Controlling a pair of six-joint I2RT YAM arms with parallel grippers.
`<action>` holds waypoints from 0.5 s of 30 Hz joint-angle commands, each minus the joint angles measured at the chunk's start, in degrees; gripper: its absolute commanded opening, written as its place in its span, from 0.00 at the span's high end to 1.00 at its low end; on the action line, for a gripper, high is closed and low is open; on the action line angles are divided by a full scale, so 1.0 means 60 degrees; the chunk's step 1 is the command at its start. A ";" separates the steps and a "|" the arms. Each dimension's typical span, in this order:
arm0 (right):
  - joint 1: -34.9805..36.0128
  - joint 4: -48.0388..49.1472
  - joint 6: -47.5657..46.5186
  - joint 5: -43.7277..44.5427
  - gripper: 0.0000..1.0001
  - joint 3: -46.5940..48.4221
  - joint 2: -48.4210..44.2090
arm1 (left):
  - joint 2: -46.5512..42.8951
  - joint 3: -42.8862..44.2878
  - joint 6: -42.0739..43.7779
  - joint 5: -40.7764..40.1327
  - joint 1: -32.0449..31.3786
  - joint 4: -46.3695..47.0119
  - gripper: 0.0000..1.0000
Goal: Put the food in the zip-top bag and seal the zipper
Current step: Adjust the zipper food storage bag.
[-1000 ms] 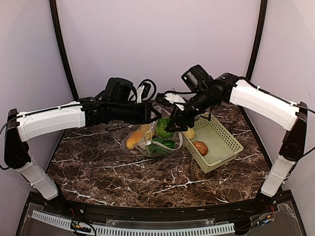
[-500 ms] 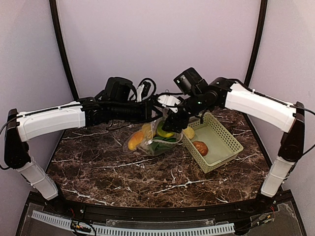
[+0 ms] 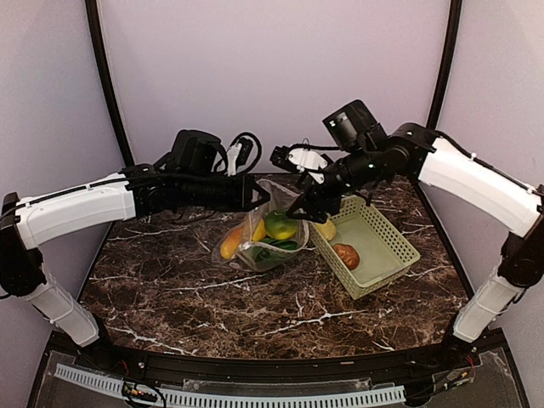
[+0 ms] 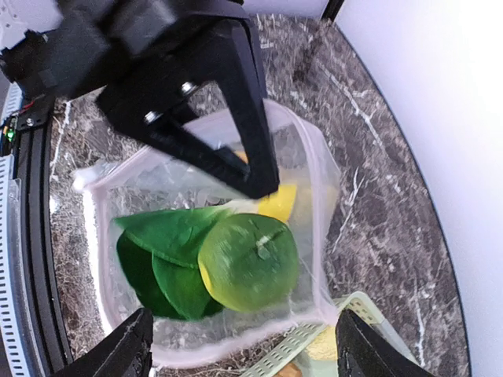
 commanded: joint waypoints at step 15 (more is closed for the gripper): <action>-0.3389 0.0495 0.0663 -0.1838 0.20 -0.2103 -0.2458 | -0.0413 0.0899 0.1641 -0.1017 0.0841 -0.3514 0.99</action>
